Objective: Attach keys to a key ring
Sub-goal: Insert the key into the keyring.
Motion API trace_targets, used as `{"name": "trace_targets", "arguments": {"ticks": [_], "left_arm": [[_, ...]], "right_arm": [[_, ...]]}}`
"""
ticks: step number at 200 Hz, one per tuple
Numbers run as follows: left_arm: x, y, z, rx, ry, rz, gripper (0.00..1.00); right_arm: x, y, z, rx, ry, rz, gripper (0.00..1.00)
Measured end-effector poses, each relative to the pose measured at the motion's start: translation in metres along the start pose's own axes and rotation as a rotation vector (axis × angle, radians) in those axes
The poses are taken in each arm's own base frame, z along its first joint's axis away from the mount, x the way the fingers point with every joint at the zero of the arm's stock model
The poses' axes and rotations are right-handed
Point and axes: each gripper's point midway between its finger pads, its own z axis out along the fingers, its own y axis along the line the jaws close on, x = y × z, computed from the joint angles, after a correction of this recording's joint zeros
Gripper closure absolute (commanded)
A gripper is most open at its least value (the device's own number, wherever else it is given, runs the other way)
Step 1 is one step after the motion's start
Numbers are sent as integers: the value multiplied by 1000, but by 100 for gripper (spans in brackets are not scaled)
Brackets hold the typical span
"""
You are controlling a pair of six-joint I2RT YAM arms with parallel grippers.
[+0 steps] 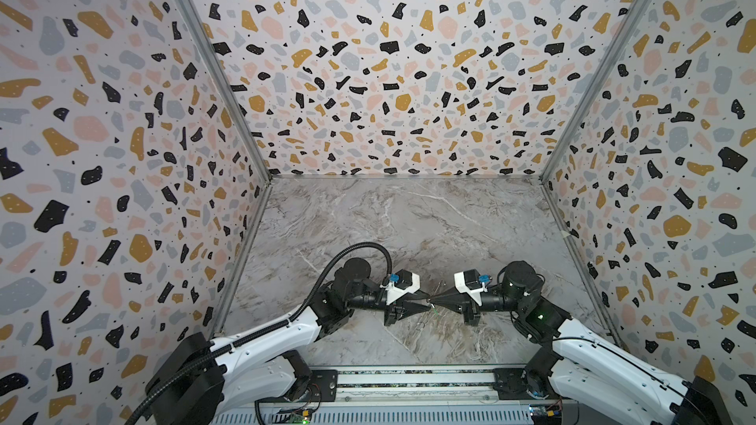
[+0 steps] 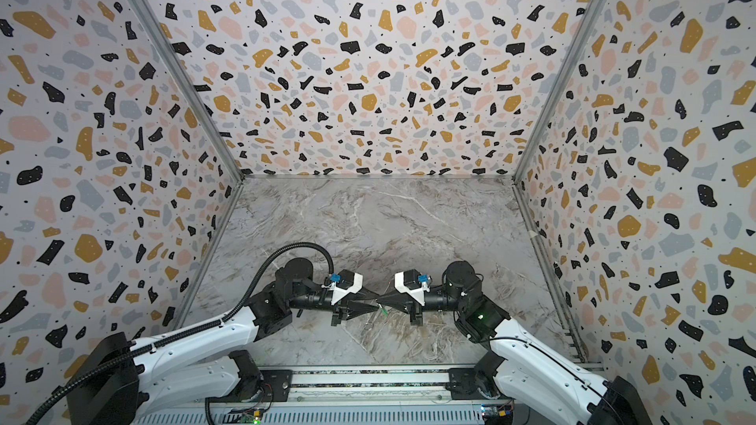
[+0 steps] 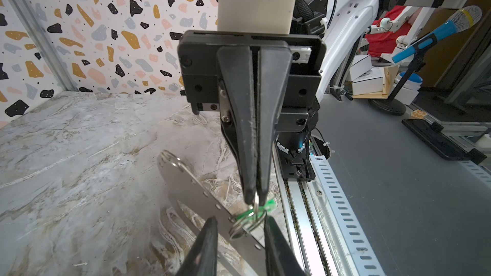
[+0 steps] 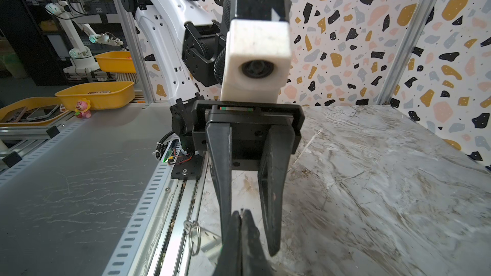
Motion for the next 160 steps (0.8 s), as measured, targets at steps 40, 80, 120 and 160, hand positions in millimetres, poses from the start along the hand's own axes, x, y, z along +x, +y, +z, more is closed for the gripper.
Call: {"name": "trace_targets", "arguments": {"ticks": [40,80,120,160], "left_arm": [[-6,0,0,3,-9,13,88],[-6,0,0,4,-6,23,99],[-7,0,0,3,-11,29,100],[-13,0,-3,-9,-22,46,100]], "right_arm": [[-1,-1,0,6,-2,-3,100],[-2,-4,-1,23,-4,-1,100],[-5,-5,-4,45,-8,-6,100],[-8,-4,-7,57,-16,-17,100]]}}
